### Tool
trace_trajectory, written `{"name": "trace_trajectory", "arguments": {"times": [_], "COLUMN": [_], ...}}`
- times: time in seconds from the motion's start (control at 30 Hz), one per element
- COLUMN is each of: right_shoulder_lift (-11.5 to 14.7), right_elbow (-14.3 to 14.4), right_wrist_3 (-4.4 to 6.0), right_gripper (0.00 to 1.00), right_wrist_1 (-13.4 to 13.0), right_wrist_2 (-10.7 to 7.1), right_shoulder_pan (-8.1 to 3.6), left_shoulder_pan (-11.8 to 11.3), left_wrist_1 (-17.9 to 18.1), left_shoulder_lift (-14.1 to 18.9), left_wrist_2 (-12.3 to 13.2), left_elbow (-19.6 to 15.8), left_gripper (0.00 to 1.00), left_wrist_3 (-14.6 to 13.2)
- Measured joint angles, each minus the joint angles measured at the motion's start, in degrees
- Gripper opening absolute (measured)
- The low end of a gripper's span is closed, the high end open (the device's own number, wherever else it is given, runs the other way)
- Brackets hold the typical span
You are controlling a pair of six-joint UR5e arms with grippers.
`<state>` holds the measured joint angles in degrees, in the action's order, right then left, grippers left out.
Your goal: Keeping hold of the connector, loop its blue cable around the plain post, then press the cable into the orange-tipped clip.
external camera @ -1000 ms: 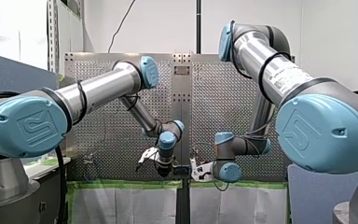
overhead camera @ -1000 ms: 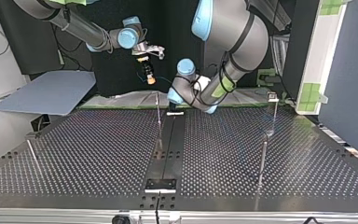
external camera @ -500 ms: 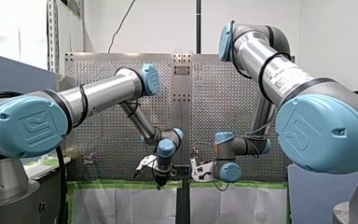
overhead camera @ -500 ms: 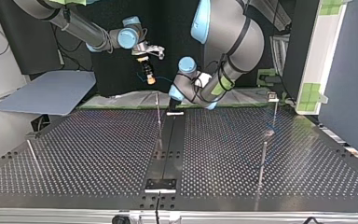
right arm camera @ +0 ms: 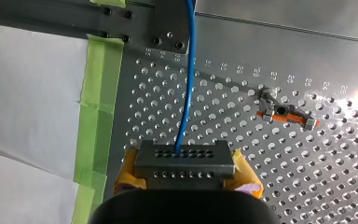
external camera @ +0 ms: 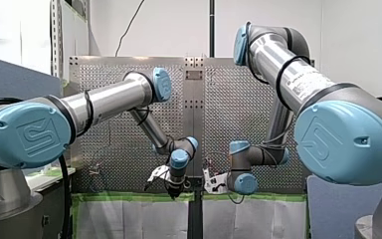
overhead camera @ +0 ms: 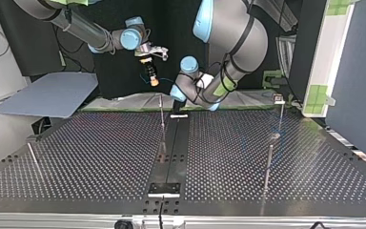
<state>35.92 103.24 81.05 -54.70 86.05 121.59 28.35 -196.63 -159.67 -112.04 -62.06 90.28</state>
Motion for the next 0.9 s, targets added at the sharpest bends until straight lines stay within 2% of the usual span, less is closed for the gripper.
{"name": "trace_trajectory", "arguments": {"times": [0.07,0.1,0.13,0.53,0.9], "right_shoulder_lift": [0.0,0.0,0.0,0.0,0.0], "right_elbow": [0.0,0.0,0.0,0.0,0.0], "right_wrist_3": [0.0,0.0,0.0,-0.02,0.27], "right_gripper": [0.0,0.0,0.0,0.0,0.0], "right_wrist_1": [0.0,0.0,0.0,0.0,0.3], "right_wrist_2": [0.0,0.0,0.0,0.0,0.24], "right_shoulder_pan": [-0.03,-0.04,-0.05,-0.13,-0.28], "left_shoulder_pan": [0.1,0.1,0.2,0.7,1.0], "left_wrist_1": [0.1,0.2,0.5,1.5,7.1], "left_shoulder_lift": [0.0,0.0,0.0,0.3,5.9], "left_wrist_2": [-0.3,-0.3,-0.4,-0.2,0.1], "left_elbow": [-0.2,-0.4,-0.7,-1.5,-7.1], "left_gripper": [0.1,0.1,0.02,0.02,0.02], "left_wrist_3": [0.1,0.1,0.2,1.3,6.0]}}
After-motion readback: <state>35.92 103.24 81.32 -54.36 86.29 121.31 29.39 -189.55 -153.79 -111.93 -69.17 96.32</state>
